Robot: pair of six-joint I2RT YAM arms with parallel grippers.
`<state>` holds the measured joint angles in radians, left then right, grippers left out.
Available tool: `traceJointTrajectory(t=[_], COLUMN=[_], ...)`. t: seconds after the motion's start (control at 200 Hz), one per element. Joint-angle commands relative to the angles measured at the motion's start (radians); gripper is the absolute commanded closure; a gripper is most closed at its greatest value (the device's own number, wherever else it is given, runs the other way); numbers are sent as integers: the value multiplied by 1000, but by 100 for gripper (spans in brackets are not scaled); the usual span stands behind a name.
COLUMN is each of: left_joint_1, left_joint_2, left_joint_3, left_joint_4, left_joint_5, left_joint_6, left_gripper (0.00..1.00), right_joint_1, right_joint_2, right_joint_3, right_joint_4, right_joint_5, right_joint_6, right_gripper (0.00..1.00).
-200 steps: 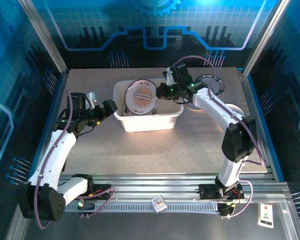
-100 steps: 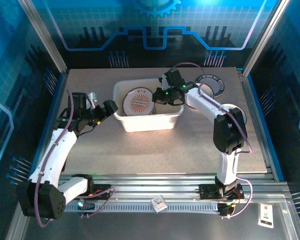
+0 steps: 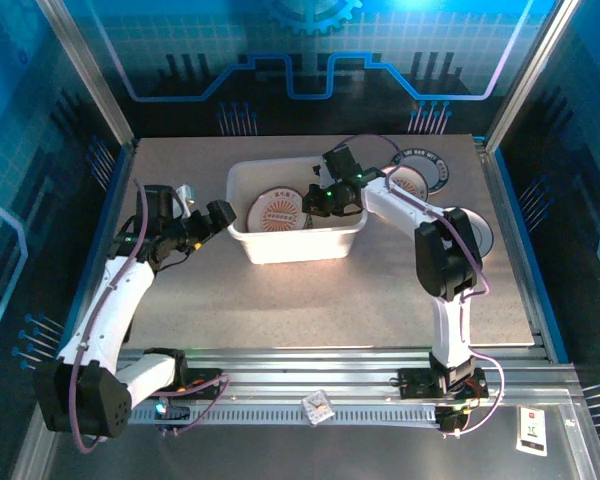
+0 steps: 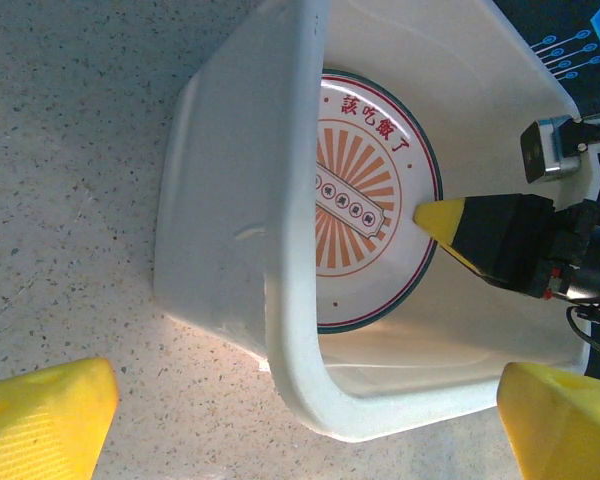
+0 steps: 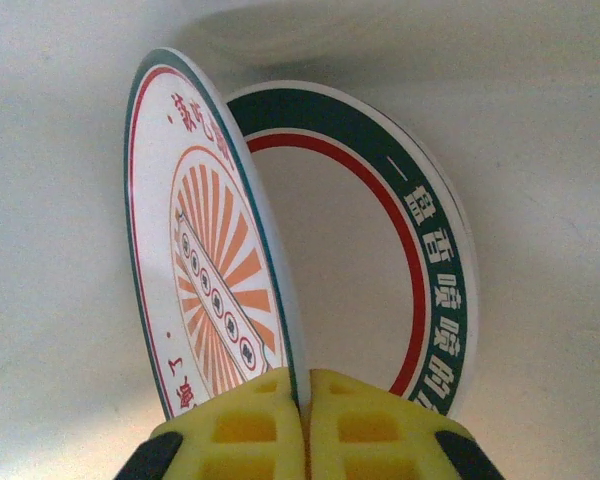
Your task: Place the plates into the plastic bin on the countertop
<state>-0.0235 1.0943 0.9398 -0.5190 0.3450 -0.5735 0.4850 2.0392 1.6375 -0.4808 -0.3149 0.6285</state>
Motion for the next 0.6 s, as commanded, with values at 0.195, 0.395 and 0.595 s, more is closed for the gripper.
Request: traceJointTrajectory(t=[0.195, 0.395, 0.595], left_joint_1=[-1, -1, -1], left_joint_2=[4, -4, -24], left_joint_3=[33, 47, 64], left_joint_4=[-25, -39, -62], left_joint_5=[9, 9, 12], left_joint_6=[20, 27, 41], left_gripper=[1, 1, 1], right_joint_1=[13, 12, 13], right_joint_2=[5, -14, -48], right_joint_3=[40, 49, 61], right_joint_4=[-22, -42, -73], right_joint_5=[16, 40, 68], right_joint_6=[-17, -21, -37], right_gripper=[75, 51, 34])
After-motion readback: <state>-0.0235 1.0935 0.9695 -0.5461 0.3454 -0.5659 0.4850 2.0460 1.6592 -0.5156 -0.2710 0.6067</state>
